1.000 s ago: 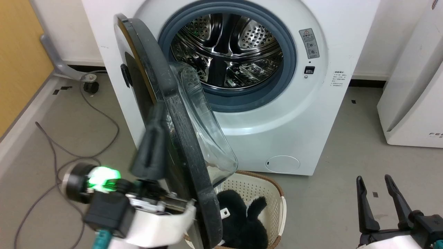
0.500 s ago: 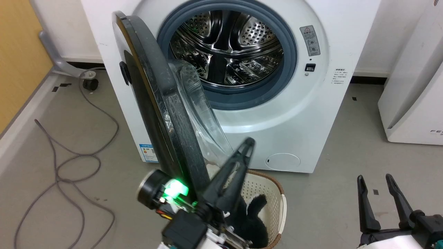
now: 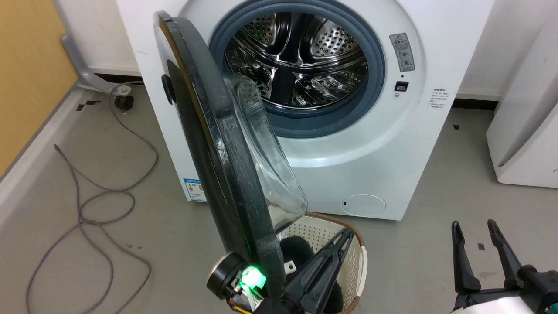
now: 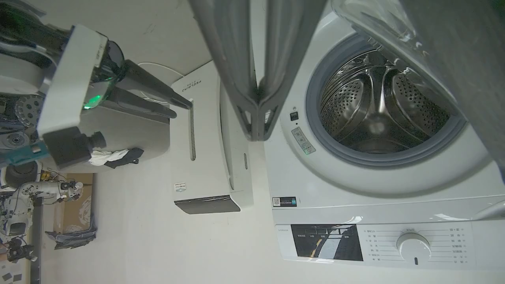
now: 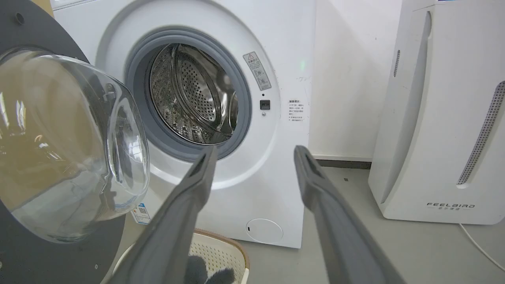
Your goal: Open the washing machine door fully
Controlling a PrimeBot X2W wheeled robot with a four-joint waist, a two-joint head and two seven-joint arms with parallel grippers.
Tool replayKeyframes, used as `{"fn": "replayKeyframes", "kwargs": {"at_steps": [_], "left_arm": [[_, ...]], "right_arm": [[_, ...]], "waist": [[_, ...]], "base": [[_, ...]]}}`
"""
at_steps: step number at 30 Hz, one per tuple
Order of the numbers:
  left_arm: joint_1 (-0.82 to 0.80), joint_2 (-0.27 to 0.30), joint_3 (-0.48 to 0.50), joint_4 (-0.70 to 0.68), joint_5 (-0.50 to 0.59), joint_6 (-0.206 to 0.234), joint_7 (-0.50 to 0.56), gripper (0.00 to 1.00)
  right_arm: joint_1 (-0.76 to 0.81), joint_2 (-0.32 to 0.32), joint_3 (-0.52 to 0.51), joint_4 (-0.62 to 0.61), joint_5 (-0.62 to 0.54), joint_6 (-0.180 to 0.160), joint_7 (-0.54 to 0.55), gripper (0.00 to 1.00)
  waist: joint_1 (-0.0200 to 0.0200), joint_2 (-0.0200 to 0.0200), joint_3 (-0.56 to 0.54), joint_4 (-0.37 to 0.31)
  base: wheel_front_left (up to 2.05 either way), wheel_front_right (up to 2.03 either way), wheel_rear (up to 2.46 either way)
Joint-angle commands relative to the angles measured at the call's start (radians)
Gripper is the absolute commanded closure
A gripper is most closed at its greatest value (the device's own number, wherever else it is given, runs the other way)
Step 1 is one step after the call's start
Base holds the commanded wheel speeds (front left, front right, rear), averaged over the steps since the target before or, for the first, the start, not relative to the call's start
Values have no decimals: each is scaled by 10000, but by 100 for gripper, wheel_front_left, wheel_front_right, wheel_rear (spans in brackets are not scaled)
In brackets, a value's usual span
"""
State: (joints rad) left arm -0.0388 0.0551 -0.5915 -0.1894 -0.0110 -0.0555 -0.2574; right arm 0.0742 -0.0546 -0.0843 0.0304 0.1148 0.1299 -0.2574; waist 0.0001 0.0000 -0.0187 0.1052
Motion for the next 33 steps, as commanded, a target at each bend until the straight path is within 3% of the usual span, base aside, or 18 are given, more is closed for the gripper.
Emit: {"fn": "replayKeyframes", "kwargs": {"at_steps": [1, 18, 33], "left_arm": [[190, 94, -23, 136, -27, -8, -44, 100], [645, 80, 456, 1839, -442, 450, -44, 100], [788, 42, 861, 2459, -530, 463, -44, 100]], "right_arm": [[99, 43, 18, -10, -90, 8, -43, 0], [58, 43, -1, 158, -113, 8, -43, 0], [49, 43, 110, 388, -25, 8, -44, 0]], "waist": [[-1, 0, 3, 20], [-1, 0, 147, 172], [-1, 0, 142, 1134]], "base": [[0, 0, 0], [0, 0, 0], [0, 0, 0]]}}
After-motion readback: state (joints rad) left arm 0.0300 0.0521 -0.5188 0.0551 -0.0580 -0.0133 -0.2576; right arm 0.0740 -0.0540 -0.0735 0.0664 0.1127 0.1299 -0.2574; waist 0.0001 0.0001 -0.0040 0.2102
